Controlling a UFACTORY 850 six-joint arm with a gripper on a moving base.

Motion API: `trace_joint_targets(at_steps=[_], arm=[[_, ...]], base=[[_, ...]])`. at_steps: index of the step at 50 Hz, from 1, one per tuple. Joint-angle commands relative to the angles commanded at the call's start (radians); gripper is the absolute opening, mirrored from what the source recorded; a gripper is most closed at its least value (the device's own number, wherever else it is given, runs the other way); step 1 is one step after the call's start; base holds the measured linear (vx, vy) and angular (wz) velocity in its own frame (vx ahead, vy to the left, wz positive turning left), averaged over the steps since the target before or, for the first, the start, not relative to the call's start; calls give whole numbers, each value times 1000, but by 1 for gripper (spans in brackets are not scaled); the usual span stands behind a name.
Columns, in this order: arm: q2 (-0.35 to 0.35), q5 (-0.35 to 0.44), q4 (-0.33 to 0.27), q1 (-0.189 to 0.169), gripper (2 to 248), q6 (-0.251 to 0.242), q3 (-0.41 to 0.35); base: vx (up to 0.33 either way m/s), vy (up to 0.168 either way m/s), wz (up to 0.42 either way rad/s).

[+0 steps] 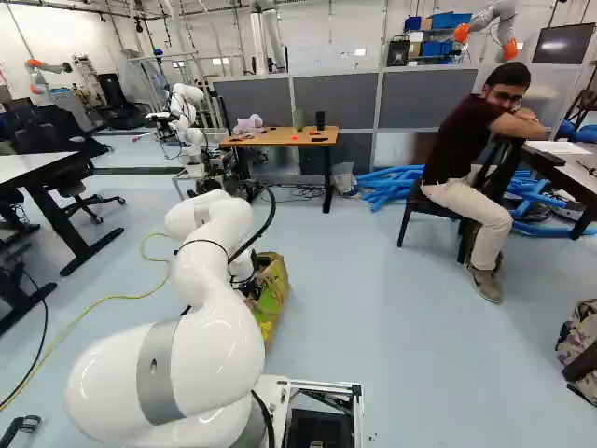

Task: Pick up the bag on the ground and place it on the table

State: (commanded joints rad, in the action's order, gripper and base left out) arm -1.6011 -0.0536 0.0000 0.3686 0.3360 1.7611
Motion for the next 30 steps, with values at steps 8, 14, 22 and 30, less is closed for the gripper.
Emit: trace_joint_targets(at_steps=[8, 14, 22, 30], arm=[[31, 0, 0, 0, 22, 0, -31], [54, 0, 0, 0, 22, 0, -53], [85, 0, 0, 0, 22, 0, -83], [115, 0, 0, 0, 22, 0, -111]], base=[[0, 0, 0], [0, 0, 0], [0, 0, 0], [0, 0, 0]])
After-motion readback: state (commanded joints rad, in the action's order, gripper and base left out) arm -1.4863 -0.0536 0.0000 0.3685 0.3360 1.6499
